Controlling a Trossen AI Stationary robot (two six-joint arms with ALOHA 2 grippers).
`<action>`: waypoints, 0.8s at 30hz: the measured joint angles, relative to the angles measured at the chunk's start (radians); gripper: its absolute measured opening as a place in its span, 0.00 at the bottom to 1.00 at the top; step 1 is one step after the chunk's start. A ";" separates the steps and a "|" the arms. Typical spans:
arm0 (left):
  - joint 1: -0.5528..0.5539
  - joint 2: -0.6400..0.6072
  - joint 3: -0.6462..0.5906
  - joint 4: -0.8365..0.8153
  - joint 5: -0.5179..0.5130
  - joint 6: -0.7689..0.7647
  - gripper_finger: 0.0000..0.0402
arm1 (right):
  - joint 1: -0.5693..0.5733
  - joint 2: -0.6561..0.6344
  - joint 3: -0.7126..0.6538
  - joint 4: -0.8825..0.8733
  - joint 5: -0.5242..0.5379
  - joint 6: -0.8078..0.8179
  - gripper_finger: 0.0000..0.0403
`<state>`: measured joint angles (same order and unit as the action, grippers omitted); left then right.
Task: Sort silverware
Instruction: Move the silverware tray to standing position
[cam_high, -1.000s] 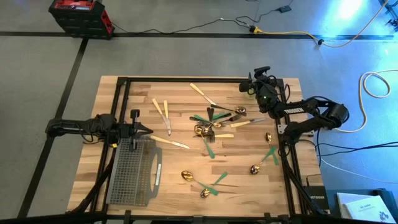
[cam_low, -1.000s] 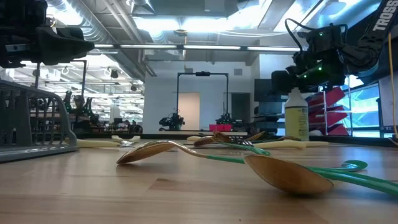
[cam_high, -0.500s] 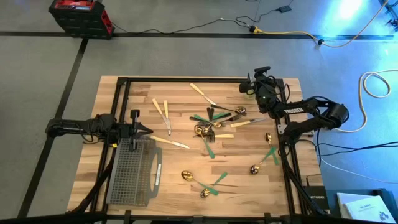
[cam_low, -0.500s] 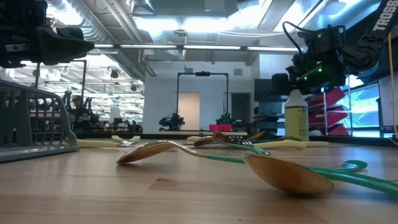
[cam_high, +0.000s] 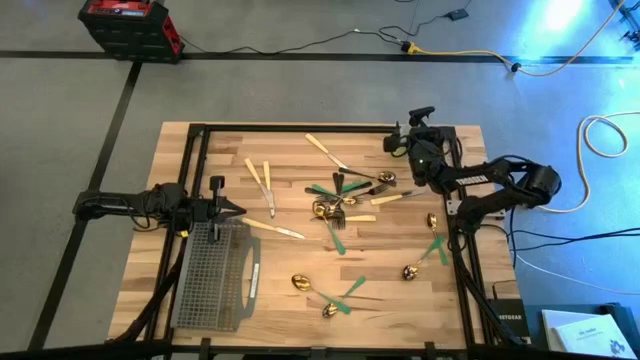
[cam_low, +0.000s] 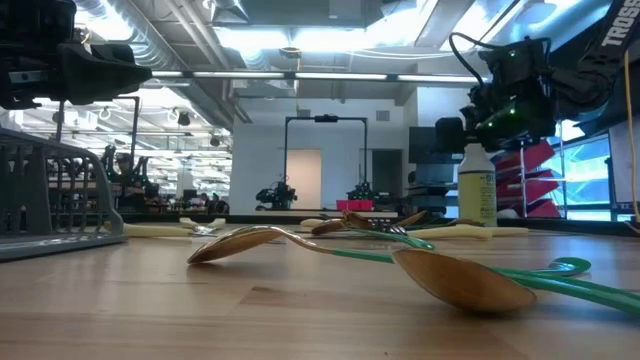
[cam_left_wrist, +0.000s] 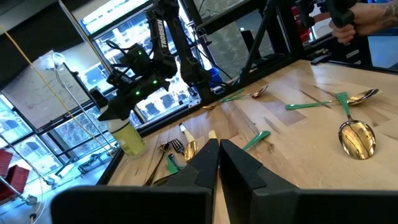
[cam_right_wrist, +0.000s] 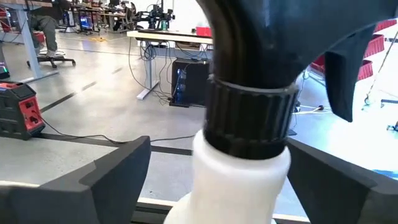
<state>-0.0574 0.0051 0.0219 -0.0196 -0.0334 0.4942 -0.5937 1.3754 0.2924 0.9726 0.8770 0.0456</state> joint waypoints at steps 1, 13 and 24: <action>0.000 0.000 0.000 0.000 0.000 0.000 0.00 | 0.011 0.000 0.000 -0.003 0.026 0.003 0.86; 0.000 0.000 0.000 0.000 0.000 0.000 0.00 | 0.161 0.000 0.000 0.009 0.266 0.001 0.87; 0.000 0.000 0.000 0.000 0.000 0.000 0.00 | 0.397 0.000 0.000 0.053 0.544 0.001 0.87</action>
<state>-0.0574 0.0051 0.0219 -0.0196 -0.0334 0.4939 -0.1968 1.3754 0.2924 1.0254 1.4208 0.0467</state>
